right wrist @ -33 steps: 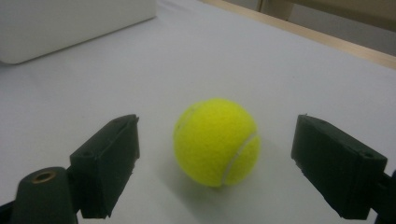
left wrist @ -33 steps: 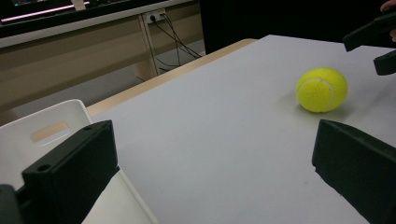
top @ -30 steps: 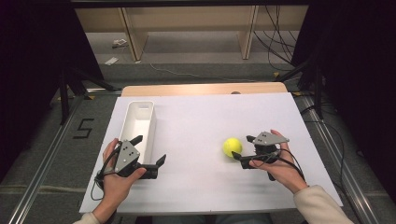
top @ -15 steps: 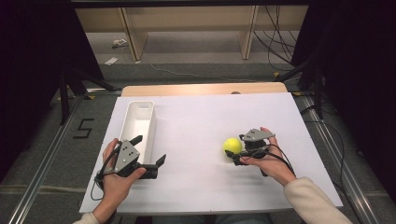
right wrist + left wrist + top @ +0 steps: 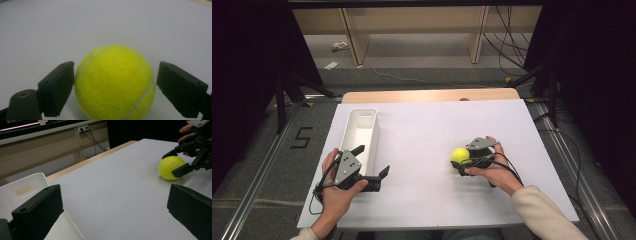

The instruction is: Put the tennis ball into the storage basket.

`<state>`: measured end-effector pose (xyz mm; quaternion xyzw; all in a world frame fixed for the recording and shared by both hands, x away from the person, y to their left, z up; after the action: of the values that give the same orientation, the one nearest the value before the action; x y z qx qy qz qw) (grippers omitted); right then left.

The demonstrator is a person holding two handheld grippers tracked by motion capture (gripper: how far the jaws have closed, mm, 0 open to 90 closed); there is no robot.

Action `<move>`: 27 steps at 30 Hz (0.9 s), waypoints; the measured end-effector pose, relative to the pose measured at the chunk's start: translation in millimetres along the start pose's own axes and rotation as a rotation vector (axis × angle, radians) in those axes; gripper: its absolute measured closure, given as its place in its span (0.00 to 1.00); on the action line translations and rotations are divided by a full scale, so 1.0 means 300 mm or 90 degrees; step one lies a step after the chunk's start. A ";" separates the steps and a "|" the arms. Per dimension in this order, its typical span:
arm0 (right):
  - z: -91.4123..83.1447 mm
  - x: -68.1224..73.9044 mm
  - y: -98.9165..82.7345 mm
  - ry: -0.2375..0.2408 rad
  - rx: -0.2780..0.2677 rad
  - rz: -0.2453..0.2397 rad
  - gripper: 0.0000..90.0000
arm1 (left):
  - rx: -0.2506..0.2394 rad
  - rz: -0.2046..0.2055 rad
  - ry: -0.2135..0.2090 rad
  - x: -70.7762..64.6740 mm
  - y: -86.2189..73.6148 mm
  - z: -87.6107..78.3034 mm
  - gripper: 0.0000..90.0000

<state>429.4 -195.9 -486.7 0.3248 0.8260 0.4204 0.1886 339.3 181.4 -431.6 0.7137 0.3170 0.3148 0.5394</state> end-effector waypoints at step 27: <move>0.011 0.003 0.016 0.002 0.009 -0.001 0.30 | 0.002 -0.001 -0.001 0.000 -0.003 0.000 0.00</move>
<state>432.5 -191.4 -484.8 0.3244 0.8297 0.4148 0.1851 339.3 181.6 -432.4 0.7146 0.3177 0.3130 0.5389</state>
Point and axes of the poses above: each handheld gripper's, and its own axes: z roughly forward along the jaws, y roughly out of its top, x roughly to its left, the point moved 1 cm from there along z, roughly forward along the jaws, and after that the axes turned 3 degrees about -x, right-handed, at the moved point
